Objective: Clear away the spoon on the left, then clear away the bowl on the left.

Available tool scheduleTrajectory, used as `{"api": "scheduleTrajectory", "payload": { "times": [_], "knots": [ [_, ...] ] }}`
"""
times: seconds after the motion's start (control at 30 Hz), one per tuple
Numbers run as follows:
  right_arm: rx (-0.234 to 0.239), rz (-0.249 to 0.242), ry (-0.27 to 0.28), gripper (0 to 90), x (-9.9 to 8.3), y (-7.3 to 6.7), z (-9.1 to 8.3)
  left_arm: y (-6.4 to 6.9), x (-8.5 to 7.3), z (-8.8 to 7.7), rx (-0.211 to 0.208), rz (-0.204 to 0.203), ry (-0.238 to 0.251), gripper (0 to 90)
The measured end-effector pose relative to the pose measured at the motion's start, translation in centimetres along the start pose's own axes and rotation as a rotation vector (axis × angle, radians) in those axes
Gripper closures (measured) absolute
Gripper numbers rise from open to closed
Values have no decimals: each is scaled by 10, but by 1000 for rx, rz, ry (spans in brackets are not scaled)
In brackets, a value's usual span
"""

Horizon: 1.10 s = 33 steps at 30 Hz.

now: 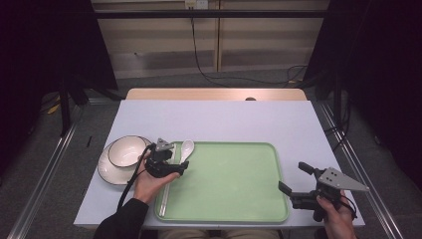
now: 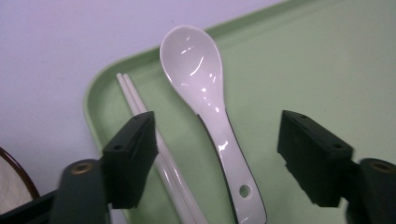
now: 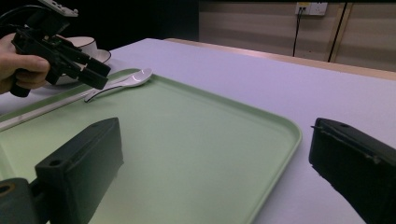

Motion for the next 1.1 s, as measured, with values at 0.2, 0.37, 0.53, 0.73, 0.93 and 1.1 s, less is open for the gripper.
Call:
{"api": "scheduleTrajectory", "payload": {
  "times": [0.2,0.37,0.53,0.73,0.93,1.1],
  "knots": [
    [-3,2,4,25,1,0,-1,-4,0,-19,-3,0,69,88],
    [-4,4,4,26,1,0,0,-11,-2,-34,-23,-31,116,39],
    [0,-10,6,26,1,-2,-1,-15,-5,-42,-22,-32,142,34],
    [0,-9,7,27,1,-1,-2,-19,-11,-52,-4,-18,148,42],
    [-4,-8,4,27,1,0,-1,-21,-14,-61,-5,-11,164,57],
    [-4,-1,5,28,2,0,-1,-17,-12,-75,-20,7,197,49]
  ]
}}
Point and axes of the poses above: each handheld gripper's, and its own axes: z roughly forward along the jaws, x roughly out of its top, y roughly to its right, the point moved 10 cm from there along z, roughly forward along the jaws, and after that the axes turned 11 degrees about -y, right-handed, at the moved point
